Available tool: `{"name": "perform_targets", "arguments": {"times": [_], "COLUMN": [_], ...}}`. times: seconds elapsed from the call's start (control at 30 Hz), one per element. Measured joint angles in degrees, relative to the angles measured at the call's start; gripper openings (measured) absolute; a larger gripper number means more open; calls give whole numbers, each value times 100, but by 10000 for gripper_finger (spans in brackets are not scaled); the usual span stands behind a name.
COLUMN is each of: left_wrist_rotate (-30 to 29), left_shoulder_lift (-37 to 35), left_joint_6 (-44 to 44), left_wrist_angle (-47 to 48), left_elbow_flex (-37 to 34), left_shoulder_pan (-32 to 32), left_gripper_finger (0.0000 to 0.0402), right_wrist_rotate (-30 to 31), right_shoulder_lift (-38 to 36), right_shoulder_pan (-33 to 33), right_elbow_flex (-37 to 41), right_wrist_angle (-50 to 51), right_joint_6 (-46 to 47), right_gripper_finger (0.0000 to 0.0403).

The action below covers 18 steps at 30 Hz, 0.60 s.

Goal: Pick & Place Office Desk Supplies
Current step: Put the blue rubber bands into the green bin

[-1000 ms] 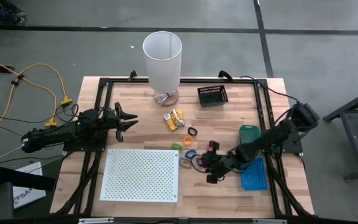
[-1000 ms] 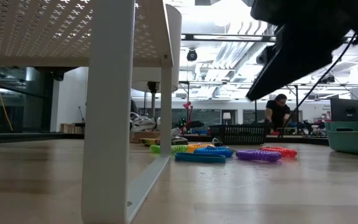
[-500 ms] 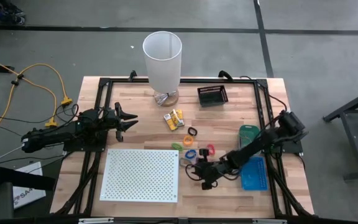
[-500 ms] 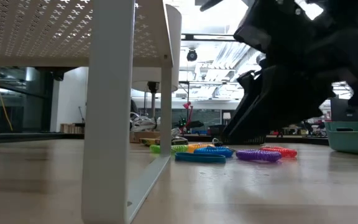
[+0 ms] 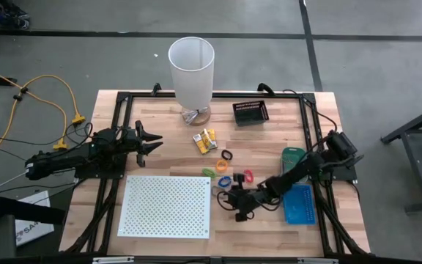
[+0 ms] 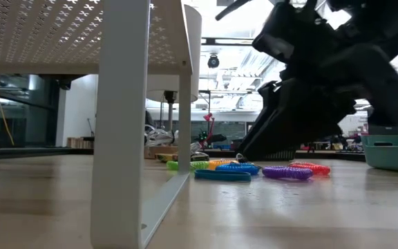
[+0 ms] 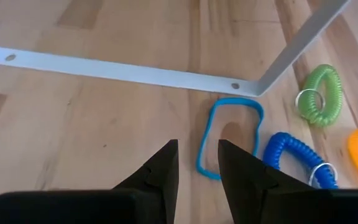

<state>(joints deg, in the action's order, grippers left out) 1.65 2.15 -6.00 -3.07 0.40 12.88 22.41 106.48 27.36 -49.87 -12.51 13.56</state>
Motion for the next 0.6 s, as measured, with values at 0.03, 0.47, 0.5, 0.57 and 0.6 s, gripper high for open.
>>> {"name": "perform_targets", "arguments": {"times": [0.03, 0.47, 0.5, 0.57, 0.6], "left_wrist_rotate": [0, 0, 1, 0, 0], "left_shoulder_lift": [-2, -2, -2, -2, 0], "left_joint_6": [0, 0, 0, 0, 0], "left_wrist_angle": [0, 0, 0, 0, 0], "left_elbow_flex": [0, 0, 0, 0, 0], "left_shoulder_pan": [-1, 1, -1, -1, 1], "left_gripper_finger": [108, 108, 108, 108, 108], "right_wrist_rotate": [0, -176, -151, -121, -119], "right_shoulder_lift": [0, 389, 389, 387, 387], "right_shoulder_pan": [-15, -90, -90, -90, -91], "right_elbow_flex": [0, 4, 0, 0, 0], "right_wrist_angle": [-16, -563, -567, -549, -547], "right_joint_6": [1, -11, -13, -26, -26], "right_gripper_finger": [101, 101, 101, 101, 101]}}
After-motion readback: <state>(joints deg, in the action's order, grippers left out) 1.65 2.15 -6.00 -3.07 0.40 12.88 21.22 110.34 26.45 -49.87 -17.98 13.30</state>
